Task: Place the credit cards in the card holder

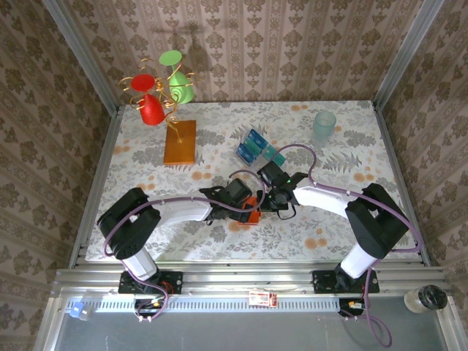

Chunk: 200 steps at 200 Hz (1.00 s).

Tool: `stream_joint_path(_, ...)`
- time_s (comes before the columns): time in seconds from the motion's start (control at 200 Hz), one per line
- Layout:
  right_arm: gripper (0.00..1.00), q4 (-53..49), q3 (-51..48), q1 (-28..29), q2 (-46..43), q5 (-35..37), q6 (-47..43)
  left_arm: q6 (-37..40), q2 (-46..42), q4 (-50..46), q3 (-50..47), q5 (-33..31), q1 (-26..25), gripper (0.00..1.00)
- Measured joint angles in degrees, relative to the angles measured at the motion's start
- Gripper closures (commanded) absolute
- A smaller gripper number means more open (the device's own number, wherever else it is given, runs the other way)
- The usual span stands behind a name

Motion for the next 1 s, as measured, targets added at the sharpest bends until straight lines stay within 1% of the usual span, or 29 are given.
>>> stream_joint_path(0.02,0.87,0.00,0.00,0.00,0.00,0.00,-0.04,0.00,0.00,-0.02,0.00,0.00,0.00,0.00)
stream_joint_path(0.045,0.86,0.00,0.00,-0.11,0.00,-0.02,0.00,0.00,0.00,0.00,0.00,0.00,0.00,0.00)
stream_joint_path(0.16,0.84,0.09,0.00,-0.20,-0.02,-0.02,-0.02,0.02,0.02,0.02,0.00,0.00,0.00,0.00)
stream_joint_path(0.335,0.84,0.07,0.00,-0.37,-0.07,-0.02,0.00,0.02,0.02,0.09,0.00,0.00,0.00,0.00)
stream_joint_path(0.49,0.90,0.07,0.00,-0.37,-0.09,-0.02,0.02,0.00,0.02,0.11,0.00,0.00,0.00,0.00)
stream_joint_path(0.655,1.00,0.07,0.00,-0.55,-0.09,-0.07,0.04,0.00,0.02,0.11,0.00,0.00,0.00,0.00)
stream_joint_path(0.835,1.00,0.57,-0.11,-0.63,-0.13,-0.98,0.02,0.00,0.02,0.13,0.00,0.00,0.00,0.00)
stream_joint_path(1.0,1.00,2.69,-0.57,-0.63,-0.13,-3.43,0.90,0.00,0.02,0.13,0.00,0.00,0.00,0.00)
